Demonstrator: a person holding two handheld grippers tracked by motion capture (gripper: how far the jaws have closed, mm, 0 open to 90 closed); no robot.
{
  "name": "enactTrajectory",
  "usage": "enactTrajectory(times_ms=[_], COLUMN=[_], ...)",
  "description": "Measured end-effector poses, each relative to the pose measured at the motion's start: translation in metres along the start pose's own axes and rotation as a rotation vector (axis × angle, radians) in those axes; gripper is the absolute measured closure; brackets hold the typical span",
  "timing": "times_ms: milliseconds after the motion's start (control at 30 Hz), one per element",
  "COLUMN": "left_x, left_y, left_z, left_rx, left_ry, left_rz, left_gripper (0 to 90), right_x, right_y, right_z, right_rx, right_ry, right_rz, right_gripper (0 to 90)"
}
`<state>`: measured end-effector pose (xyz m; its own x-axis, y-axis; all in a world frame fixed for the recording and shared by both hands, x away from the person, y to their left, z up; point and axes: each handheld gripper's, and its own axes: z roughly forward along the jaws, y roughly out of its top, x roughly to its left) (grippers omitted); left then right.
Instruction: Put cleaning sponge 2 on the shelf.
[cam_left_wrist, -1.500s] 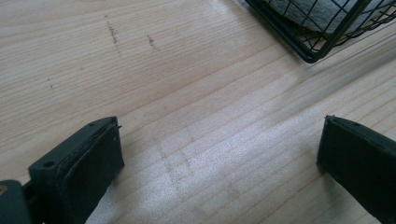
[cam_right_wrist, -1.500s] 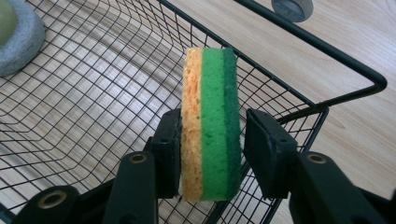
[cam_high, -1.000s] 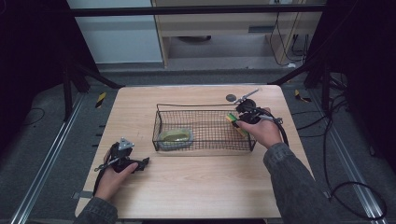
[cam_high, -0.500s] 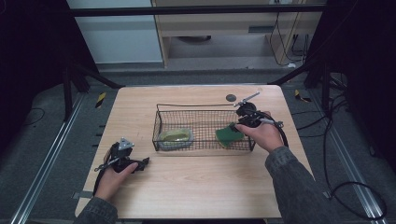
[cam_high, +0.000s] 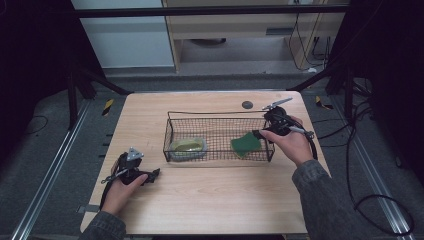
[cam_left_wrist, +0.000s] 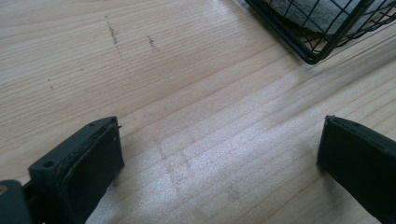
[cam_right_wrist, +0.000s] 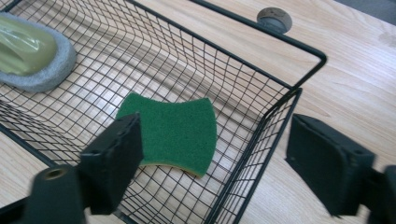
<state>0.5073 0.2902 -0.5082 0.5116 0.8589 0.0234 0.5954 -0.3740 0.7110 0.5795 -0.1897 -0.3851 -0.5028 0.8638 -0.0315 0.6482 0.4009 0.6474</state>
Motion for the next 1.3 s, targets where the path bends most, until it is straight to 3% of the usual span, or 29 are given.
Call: enactTrajectory(times_ms=[133,467,700,733,967,1300], left_x=[0.000,0.000,0.000,0.000,0.000,0.000], left_y=[0.000,0.000,0.000,0.000,0.000,0.000], left_z=[0.000,0.000,0.000,0.000,0.000,0.000], left_rx=[0.000,0.000,0.003,0.003,0.003,0.003], left_ry=[0.000,0.001,0.002,0.002,0.002,0.002], left_rz=[0.000,-0.003,0.000,0.000,0.000,0.000], left_gripper=[0.0,0.0,0.0,0.0,0.0,0.0], right_x=[-0.005,-0.023,-0.039,-0.043,-0.050,-0.057], right_y=[-0.003,-0.019,-0.047,-0.060,-0.094,-0.139], right_z=[-0.008,-0.027,-0.050,-0.052,-0.050,-0.029], right_rx=[-0.028,-0.088,-0.145,-0.162,-0.161,-0.131], right_ry=[-0.010,-0.050,-0.110,-0.127,-0.142,-0.122], right_rz=[0.024,0.037,0.082,0.090,0.114,0.190], right_gripper=[7.9,7.9,9.8,10.6,12.1,13.3])
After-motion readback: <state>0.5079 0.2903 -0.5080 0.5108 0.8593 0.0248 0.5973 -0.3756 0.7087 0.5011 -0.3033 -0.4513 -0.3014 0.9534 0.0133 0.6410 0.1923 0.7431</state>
